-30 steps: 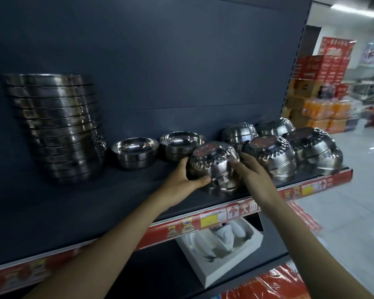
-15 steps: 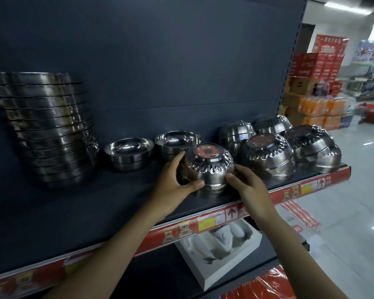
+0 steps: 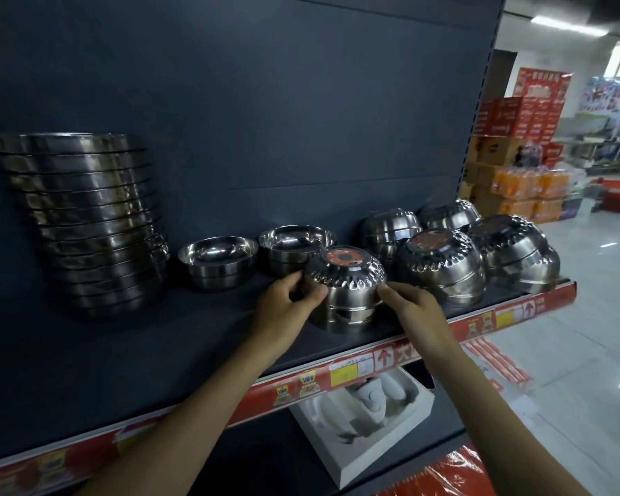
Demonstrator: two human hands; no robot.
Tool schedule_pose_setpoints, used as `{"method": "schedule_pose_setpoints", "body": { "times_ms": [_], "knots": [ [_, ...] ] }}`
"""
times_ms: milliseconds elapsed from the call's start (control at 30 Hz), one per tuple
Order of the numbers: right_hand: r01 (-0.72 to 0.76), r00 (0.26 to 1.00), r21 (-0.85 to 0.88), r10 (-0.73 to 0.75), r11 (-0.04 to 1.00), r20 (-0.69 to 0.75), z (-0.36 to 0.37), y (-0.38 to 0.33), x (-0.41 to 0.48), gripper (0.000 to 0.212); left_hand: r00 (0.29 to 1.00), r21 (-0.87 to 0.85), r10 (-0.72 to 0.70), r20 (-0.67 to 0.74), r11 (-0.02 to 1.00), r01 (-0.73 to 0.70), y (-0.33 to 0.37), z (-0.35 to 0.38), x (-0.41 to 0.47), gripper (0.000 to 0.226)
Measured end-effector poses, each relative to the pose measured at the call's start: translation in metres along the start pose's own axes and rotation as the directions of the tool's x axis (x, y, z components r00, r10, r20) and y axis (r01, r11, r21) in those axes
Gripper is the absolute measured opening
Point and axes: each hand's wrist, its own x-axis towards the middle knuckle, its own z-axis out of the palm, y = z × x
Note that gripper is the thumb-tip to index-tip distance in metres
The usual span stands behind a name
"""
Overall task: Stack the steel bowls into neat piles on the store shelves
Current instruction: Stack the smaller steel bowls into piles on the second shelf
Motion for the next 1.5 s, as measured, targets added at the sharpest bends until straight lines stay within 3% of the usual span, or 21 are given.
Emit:
{"method": "schedule_pose_setpoints", "body": {
  "times_ms": [233, 367, 433, 533, 700, 833, 1067, 1367, 1500],
  "knots": [
    [0.154, 0.988, 0.057, -0.152, 0.986, -0.030, 0.001, -0.018, -0.008, 0.026, 0.994, -0.014, 0.102, -0.044, 0.995, -0.103, 0.020, -0.008, -0.010, 0.015],
    [0.196, 0.974, 0.005, -0.194, 0.981, -0.117, 0.018, -0.034, -0.013, 0.064, 0.979, -0.027, 0.194, -0.064, 0.980, -0.196, 0.034, -0.033, -0.023, 0.042],
    [0.244, 0.959, 0.025, -0.238, 0.969, -0.156, 0.035, -0.047, -0.024, 0.068, 0.969, -0.027, 0.239, -0.063, 0.970, -0.241, 0.036, -0.052, -0.033, 0.059],
    [0.325, 0.940, 0.058, -0.317, 0.944, -0.125, 0.069, -0.059, -0.036, 0.074, 0.958, -0.034, 0.268, -0.103, 0.961, -0.273, 0.033, -0.087, -0.052, 0.065],
    [0.372, 0.926, 0.149, -0.378, 0.916, 0.014, 0.118, -0.050, -0.039, 0.070, 0.949, -0.017, 0.225, -0.220, 0.972, -0.235, 0.021, -0.135, -0.080, 0.056],
    [0.411, 0.892, 0.135, -0.428, 0.902, 0.147, 0.138, -0.033, -0.039, 0.080, 0.941, -0.065, 0.176, -0.290, 0.977, -0.203, 0.007, -0.149, -0.088, 0.059],
    [0.406, 0.878, 0.114, -0.422, 0.907, 0.227, 0.133, -0.022, -0.030, 0.086, 0.973, -0.070, 0.123, -0.195, 0.988, -0.139, -0.012, -0.155, -0.086, 0.083],
    [0.352, 0.893, 0.138, -0.376, 0.926, 0.248, 0.136, -0.013, -0.021, 0.076, 0.981, 0.016, 0.081, -0.178, 0.997, -0.079, -0.015, -0.154, -0.085, 0.070],
    [0.285, 0.894, 0.218, -0.341, 0.933, 0.290, 0.135, -0.015, -0.020, 0.075, 0.985, 0.071, 0.070, -0.159, 0.996, -0.059, -0.015, -0.153, -0.086, 0.079]
  ]
}}
